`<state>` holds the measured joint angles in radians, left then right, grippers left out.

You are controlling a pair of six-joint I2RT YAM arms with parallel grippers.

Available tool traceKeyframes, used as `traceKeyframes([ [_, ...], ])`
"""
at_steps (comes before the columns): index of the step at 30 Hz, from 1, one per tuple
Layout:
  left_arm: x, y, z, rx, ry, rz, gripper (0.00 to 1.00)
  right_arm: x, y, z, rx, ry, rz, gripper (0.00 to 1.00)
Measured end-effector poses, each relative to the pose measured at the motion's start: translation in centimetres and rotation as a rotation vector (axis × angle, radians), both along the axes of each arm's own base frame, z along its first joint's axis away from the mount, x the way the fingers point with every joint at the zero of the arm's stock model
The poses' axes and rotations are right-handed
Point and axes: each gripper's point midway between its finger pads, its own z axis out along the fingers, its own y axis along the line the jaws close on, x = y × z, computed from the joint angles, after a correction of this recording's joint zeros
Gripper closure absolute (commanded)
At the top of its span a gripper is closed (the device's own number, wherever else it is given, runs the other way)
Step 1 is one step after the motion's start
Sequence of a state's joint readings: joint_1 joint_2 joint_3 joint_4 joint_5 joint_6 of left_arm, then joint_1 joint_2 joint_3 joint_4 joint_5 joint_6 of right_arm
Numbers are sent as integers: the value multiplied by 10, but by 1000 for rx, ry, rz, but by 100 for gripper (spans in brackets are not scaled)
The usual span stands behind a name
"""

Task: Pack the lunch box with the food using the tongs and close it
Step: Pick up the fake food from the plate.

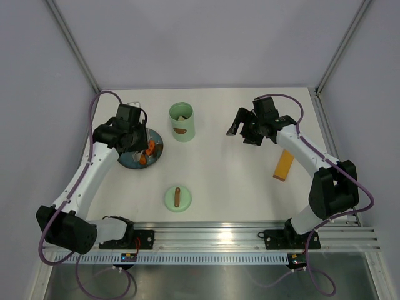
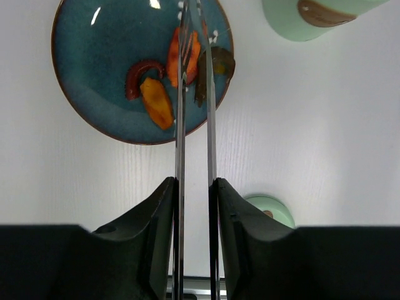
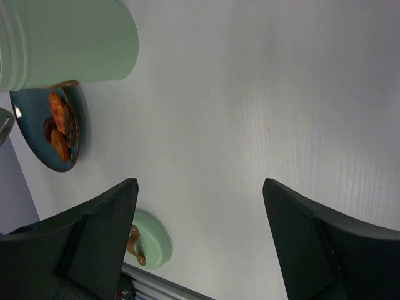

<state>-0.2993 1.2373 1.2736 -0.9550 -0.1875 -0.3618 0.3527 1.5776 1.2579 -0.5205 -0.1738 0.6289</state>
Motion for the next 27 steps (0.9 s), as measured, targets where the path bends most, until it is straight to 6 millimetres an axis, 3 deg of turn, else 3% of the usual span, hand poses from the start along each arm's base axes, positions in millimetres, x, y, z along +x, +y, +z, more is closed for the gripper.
traceKeyframes([
  [8,0,3,-34,17,107,-2,53,0,0,0,0,0,0,11],
  [27,-4,14,-67,44,189,18,52,0,0,0,1,0,1,11],
])
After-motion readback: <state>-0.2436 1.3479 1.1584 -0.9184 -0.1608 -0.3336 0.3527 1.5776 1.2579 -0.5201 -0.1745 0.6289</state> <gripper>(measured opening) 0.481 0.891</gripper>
